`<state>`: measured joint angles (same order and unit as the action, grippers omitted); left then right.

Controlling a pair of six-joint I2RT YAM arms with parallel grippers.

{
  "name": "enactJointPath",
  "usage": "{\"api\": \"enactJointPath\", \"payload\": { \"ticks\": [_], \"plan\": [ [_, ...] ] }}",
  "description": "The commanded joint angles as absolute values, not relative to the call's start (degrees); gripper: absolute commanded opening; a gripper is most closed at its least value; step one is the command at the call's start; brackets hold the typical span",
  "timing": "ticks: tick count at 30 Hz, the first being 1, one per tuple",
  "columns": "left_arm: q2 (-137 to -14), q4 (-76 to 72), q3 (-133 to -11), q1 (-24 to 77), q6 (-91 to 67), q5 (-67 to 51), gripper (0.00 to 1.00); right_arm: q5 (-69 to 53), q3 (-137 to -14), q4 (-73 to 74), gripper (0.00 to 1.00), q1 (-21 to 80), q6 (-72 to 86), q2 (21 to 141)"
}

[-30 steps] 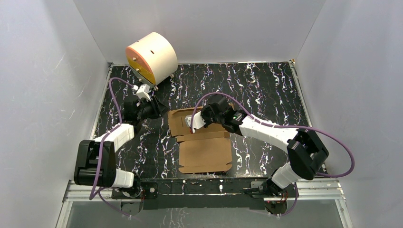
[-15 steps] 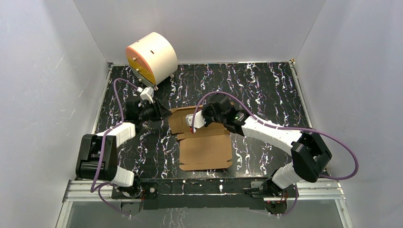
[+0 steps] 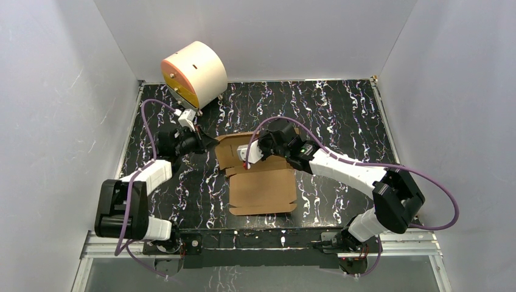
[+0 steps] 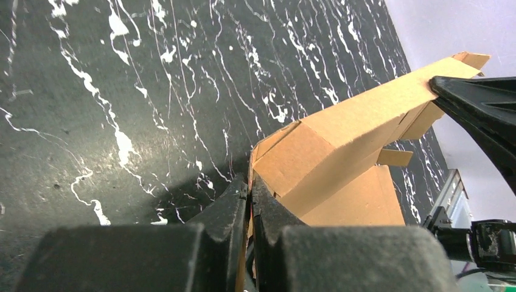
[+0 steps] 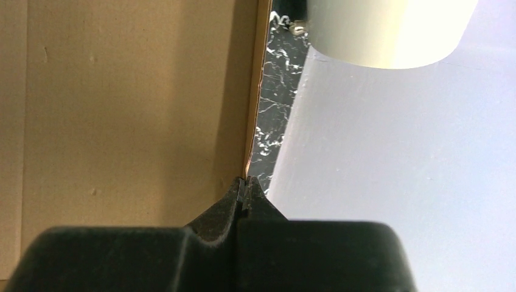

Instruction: Fold the paper box

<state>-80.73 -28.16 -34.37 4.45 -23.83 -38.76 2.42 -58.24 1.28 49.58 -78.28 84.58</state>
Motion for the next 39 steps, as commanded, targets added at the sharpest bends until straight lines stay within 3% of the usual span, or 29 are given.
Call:
{"api": "enactJointPath", "payload": {
  "ticks": [1, 12, 23, 39],
  "plan": [
    [-74.1, -32.8, -33.5, 4.2, -22.4, -35.7, 0.00, 3.3, -60.3, -5.6, 0.00, 49.9, -83.3, 84.7],
    [-72.3, -40.2, -28.5, 7.8, -19.6, -29.8, 0.00, 3.9, -54.5, -14.1, 0.00, 50.2, -84.9, 85.9],
    [-68.3, -40.4, -23.6, 18.2, -17.2, -18.1, 0.00, 7.3, -45.4, -20.0, 0.00, 54.4, -80.4, 83.8],
    [-58.6, -37.4, -16.1, 24.3, -17.3, -10.7, 0.00, 16.0, -33.9, -32.8, 0.00, 62.1, -82.4, 79.0]
  ]
}}
